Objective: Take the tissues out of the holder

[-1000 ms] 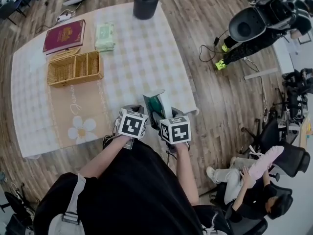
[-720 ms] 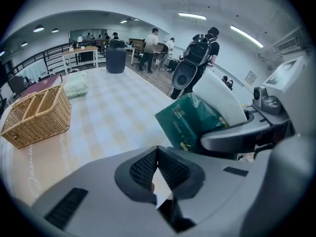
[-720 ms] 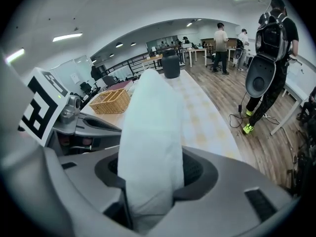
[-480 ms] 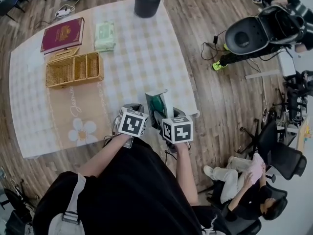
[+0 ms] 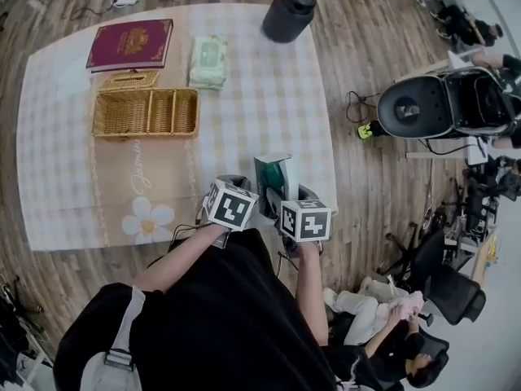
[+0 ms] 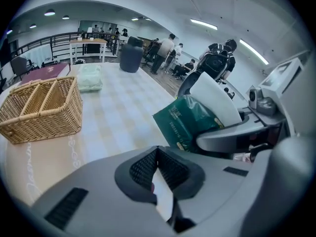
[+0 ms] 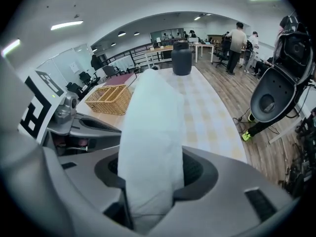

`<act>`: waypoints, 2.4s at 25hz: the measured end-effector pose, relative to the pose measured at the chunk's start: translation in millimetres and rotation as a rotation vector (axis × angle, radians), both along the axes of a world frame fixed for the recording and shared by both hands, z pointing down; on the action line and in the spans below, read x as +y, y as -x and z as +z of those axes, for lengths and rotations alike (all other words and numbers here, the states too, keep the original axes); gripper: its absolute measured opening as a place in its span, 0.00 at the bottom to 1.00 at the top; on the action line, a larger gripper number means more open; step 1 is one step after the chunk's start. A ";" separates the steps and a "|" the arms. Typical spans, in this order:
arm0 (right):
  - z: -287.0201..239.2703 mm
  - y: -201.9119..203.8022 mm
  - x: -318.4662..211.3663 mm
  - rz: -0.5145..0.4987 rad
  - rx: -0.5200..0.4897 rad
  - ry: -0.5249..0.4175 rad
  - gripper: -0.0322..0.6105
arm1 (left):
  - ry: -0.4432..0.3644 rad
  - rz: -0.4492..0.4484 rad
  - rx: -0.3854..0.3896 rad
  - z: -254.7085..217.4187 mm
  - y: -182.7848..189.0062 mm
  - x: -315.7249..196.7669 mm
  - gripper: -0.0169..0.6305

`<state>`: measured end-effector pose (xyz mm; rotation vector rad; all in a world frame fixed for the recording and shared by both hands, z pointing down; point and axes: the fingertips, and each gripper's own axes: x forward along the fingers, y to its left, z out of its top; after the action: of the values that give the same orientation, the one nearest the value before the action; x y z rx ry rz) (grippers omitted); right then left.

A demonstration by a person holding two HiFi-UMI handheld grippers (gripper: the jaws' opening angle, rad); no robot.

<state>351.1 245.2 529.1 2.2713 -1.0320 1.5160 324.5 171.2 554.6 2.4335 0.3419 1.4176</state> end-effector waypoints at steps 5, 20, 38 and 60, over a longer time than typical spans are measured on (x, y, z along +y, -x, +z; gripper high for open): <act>6.2 -14.1 -4.3 -0.027 -0.005 0.034 0.43 | 0.024 -0.022 -0.016 5.8 0.4 -3.9 0.04; 18.3 -116.2 -5.4 -0.296 0.033 0.054 0.43 | -0.007 -0.296 -0.062 10.0 -31.9 -0.3 0.04; 59.9 -169.7 -33.5 -0.571 0.088 0.255 0.43 | -0.007 -0.583 -0.081 13.2 -29.4 -21.9 0.04; -14.5 -163.1 -17.2 -0.518 0.287 0.003 0.58 | 0.016 -0.465 -0.046 5.4 -29.9 -6.2 0.04</act>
<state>514.2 227.9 514.7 1.9288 -1.3799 0.9518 354.4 165.0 560.0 2.2624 -0.2132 1.2493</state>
